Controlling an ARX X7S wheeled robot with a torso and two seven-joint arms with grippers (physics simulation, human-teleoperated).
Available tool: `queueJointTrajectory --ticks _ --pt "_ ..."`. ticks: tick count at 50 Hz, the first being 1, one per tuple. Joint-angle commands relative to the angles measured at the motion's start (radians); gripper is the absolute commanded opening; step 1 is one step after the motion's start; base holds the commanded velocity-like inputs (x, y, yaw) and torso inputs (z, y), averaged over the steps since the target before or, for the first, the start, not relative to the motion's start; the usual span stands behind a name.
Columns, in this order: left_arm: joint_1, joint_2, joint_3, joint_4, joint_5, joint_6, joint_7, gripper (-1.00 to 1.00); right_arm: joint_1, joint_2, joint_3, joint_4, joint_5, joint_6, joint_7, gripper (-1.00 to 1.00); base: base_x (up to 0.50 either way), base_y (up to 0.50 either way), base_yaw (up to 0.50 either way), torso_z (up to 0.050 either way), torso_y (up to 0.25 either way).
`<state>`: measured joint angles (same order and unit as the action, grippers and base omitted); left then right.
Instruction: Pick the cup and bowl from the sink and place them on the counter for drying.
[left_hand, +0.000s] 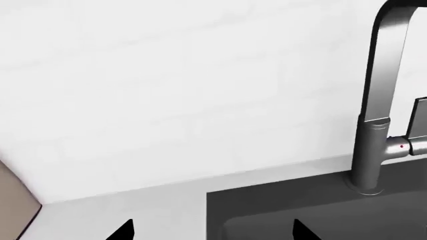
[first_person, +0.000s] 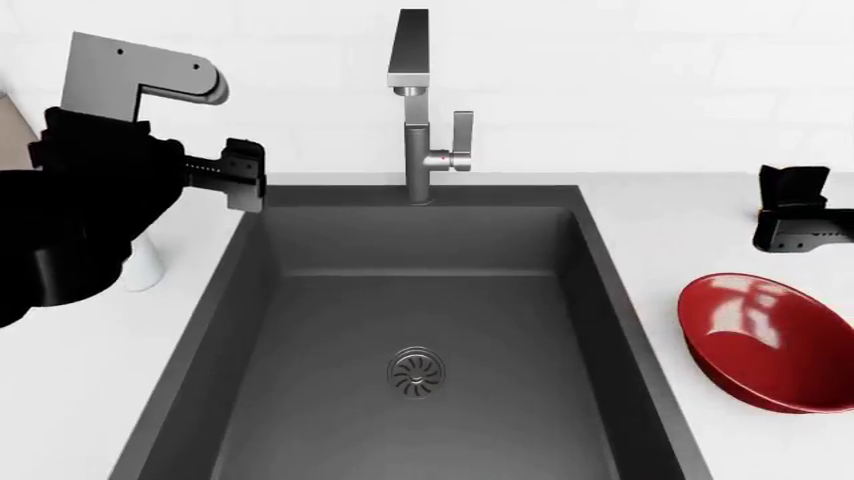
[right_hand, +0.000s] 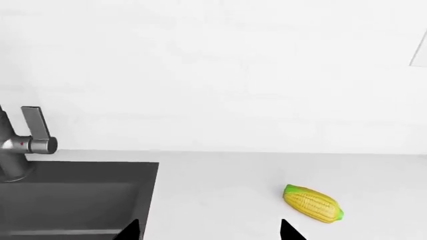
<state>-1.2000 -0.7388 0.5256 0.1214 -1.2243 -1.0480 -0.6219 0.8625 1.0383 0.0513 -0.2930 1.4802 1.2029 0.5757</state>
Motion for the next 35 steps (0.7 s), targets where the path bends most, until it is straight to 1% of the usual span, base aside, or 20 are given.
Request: queueJointTrajectory --ticks 1,4,8,17,25,35 --pt "-0.029 -0.002 0.003 0.015 -0.002 -0.010 0.005 1.00 0.056 -0.026 -0.038 0.004 -0.038 -0.018 -0.032 1.00 0.00 0.00 0.00 0.000 0.000" --pt "-0.027 0.000 0.008 0.012 0.005 -0.006 0.010 1.00 0.085 -0.031 -0.074 0.004 -0.083 -0.024 -0.081 1.00 0.00 0.00 0.00 0.000 0.000" --pt "-0.027 0.002 0.006 0.011 0.005 -0.001 0.012 1.00 0.100 -0.045 -0.091 0.013 -0.096 -0.028 -0.097 1.00 0.00 0.00 0.00 0.000 0.000" --pt "-0.043 0.005 0.016 0.006 0.015 0.001 0.032 1.00 0.107 -0.061 -0.087 0.002 -0.089 -0.045 -0.104 1.00 0.00 0.00 0.00 0.000 0.000" --pt "-0.039 0.014 0.021 -0.008 0.030 0.021 0.048 1.00 0.137 -0.069 -0.098 0.000 -0.067 -0.029 -0.086 1.00 0.00 0.00 0.00 0.000 0.000" --pt "-0.069 0.028 0.030 -0.001 0.035 0.014 0.052 1.00 0.177 -0.082 -0.115 0.002 -0.062 -0.022 -0.077 1.00 0.00 0.00 0.00 0.000 0.000"
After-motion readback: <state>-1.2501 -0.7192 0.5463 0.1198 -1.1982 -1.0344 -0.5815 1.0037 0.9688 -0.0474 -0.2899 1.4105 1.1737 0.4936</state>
